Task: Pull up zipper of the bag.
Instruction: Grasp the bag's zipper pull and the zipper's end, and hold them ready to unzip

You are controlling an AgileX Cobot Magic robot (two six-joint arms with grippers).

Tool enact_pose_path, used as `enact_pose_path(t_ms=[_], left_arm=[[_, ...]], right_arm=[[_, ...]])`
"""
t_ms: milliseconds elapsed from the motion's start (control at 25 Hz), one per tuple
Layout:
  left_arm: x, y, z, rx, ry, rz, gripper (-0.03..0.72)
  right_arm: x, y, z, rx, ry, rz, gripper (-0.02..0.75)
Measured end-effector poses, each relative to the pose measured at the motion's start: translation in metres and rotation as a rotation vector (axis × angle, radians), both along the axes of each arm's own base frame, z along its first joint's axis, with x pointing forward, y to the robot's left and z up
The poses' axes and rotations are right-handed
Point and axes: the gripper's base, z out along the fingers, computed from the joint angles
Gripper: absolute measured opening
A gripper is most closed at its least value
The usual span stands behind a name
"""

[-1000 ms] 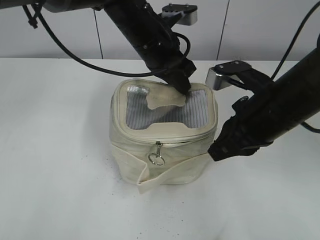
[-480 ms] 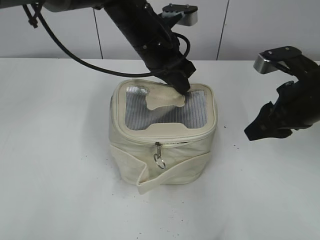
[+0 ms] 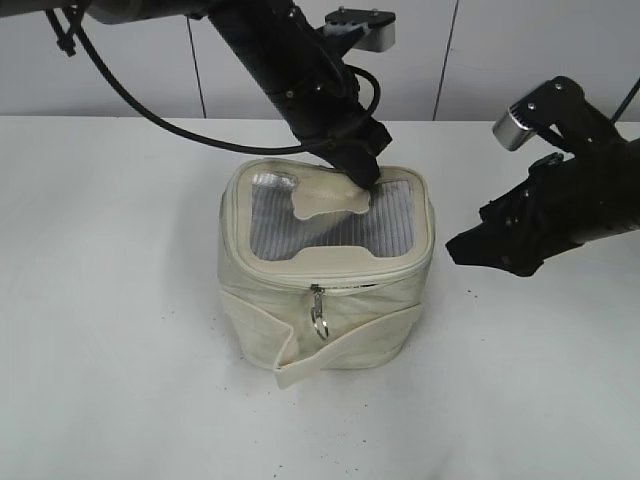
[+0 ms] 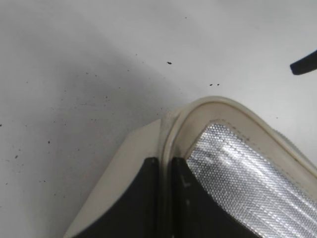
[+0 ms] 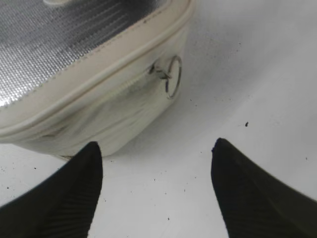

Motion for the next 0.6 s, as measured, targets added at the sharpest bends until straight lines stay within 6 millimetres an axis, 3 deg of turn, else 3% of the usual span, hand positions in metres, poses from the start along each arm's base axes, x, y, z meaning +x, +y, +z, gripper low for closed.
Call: enact_pose_path(t_ms=[240, 400, 520, 600], left_arm=[[0.0, 0.0, 0.0, 0.0, 0.0, 0.0, 0.042], [0.0, 0.0, 0.0, 0.0, 0.0, 0.0, 0.042], [0.0, 0.0, 0.0, 0.001, 0.0, -0.001, 0.042], [0.0, 0.0, 0.0, 0.006, 0.0, -0.003, 0.042]], right_arm=[[0.01, 0.005, -0.022, 0.028, 0.018, 0.018, 0.49], [0.026, 0.01, -0.029, 0.059, 0.008, 0.03, 0.462], [0.038, 0.016, -0.036, 0.095, 0.03, 0.062, 0.379], [0.043, 0.02, -0.04, 0.12, 0.053, 0.089, 0.266]])
